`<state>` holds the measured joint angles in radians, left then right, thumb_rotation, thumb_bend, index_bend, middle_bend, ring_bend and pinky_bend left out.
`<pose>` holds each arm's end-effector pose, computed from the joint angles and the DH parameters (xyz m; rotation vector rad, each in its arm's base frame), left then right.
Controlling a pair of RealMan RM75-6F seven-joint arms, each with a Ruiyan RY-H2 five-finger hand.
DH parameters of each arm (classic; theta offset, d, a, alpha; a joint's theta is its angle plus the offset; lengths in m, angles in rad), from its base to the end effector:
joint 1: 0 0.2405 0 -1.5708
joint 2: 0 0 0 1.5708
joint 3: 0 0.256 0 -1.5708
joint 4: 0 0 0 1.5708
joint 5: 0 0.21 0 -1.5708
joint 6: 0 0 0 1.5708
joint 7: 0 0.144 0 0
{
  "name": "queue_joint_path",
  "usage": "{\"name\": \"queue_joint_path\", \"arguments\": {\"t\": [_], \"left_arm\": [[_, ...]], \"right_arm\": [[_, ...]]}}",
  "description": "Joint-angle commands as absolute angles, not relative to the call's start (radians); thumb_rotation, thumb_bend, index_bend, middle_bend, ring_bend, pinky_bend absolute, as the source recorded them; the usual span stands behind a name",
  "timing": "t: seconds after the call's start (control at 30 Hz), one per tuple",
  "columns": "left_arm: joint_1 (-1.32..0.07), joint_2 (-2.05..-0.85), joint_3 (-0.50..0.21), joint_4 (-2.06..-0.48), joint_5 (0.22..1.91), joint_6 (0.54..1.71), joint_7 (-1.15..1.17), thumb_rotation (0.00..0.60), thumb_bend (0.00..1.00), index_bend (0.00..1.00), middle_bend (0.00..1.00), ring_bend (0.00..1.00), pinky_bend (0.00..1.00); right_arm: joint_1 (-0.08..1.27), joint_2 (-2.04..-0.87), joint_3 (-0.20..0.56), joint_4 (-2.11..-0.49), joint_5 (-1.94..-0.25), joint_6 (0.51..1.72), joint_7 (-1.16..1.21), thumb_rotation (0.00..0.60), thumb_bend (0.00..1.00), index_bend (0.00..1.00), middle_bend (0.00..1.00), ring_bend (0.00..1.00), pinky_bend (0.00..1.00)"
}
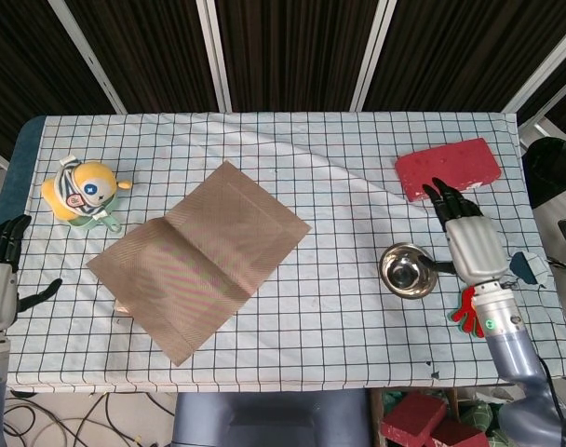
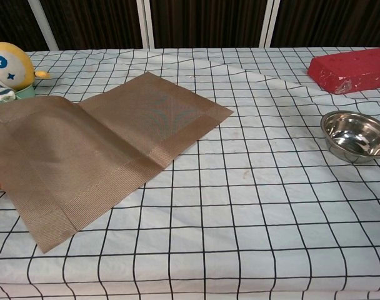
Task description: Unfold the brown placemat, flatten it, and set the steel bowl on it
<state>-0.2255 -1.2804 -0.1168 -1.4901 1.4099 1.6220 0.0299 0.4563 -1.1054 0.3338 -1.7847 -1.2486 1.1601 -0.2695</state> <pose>-0.2899 0.2351 0.1505 -1.2435 -0.7290 -1.0935 -0.1878 -0.3226 0.1567 1.5287 -0.7718 1.0368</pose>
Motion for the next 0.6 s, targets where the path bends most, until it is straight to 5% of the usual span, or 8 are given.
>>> {"name": "queue_joint_path", "arguments": {"t": [0.03,0.6], "left_arm": [[-0.224,-1.291,-0.131,-1.482,1.405,1.619,0.007,0.600,0.01,0.07,0.08,0.07,0.10],[-0.224,-1.307,-0.170,-1.475,1.370,1.585,-0.007,0.600,0.01,0.06,0.07,0.07,0.10]], "right_arm": [[0.544,-1.122,0.358,-1.744,-1.203,1.080,-0.344,0.600,0.02,0.08,0.02,0.08,0.22],[0.814,-1.282,0.281,-1.410,-1.291,0.781,-0.364,0.600,0.00,0.16,0.07,0.11,0.23]]}}
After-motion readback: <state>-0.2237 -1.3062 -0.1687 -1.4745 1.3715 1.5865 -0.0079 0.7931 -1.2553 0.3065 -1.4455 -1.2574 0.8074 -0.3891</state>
